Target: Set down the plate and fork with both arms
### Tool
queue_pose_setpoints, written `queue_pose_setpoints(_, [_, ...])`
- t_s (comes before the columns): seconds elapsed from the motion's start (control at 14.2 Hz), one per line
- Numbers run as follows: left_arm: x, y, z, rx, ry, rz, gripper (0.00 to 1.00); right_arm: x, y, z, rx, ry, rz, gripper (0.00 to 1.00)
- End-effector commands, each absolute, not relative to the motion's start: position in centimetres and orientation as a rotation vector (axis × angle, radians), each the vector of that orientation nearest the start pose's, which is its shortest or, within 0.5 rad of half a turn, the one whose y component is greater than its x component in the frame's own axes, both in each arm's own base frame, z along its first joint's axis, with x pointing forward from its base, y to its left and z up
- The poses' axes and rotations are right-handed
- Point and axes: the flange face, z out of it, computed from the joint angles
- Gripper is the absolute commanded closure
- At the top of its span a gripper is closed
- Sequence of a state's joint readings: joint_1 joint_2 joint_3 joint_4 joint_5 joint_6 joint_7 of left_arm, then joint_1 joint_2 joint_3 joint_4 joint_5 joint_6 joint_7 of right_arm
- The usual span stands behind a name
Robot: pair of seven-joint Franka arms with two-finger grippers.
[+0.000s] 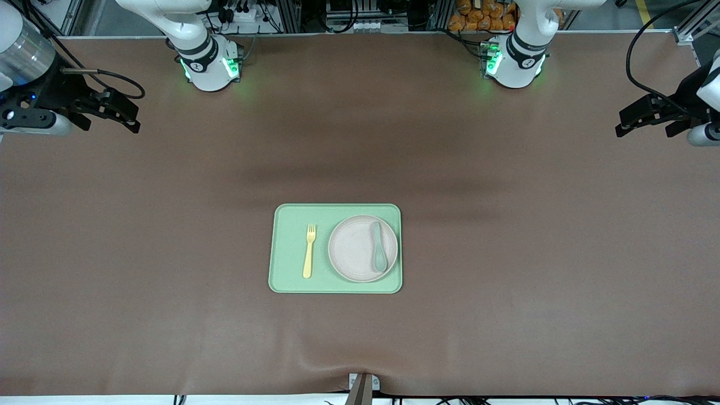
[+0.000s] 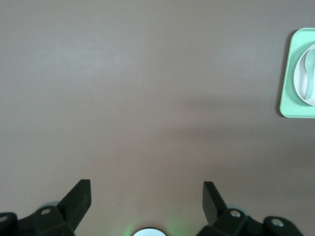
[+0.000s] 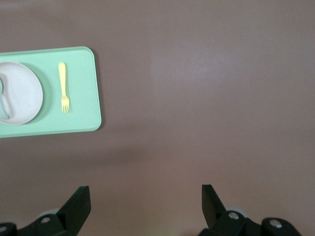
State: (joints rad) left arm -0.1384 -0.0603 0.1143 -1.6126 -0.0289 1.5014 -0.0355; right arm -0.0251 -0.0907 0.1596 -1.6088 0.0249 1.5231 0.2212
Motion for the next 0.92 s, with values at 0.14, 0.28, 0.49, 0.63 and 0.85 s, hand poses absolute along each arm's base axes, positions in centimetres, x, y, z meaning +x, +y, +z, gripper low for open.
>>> queue_pose_setpoints(0.14, [51.9, -1.2, 63.9, -3.169, -0.031, 0.071, 0.0, 53.5, 5.0, 66.1, -3.1, 0.175, -0.052, 0.0])
queue_pose_setpoints(0.28, [51.9, -1.7, 64.0, -3.161, -0.017, 0.068, 0.0, 53.5, 4.9, 66.1, -3.106, 0.179, -0.056, 0.0])
queue_pose_setpoints(0.49, [52.0, -1.4, 64.1, -3.149, -0.011, 0.062, 0.0, 53.5, 4.9, 66.2, -3.105, 0.183, -0.056, 0.0])
queue_pose_setpoints(0.63, [52.4, -1.3, 65.0, -3.149, -0.004, 0.03, 0.0, 53.6, 4.5, 66.1, -3.104, 0.176, -0.056, 0.0])
queue_pose_setpoints(0.85, [52.5, -1.1, 64.9, -3.148, -0.009, 0.047, 0.0, 53.6, 4.5, 66.1, -3.111, 0.117, -0.057, 0.0])
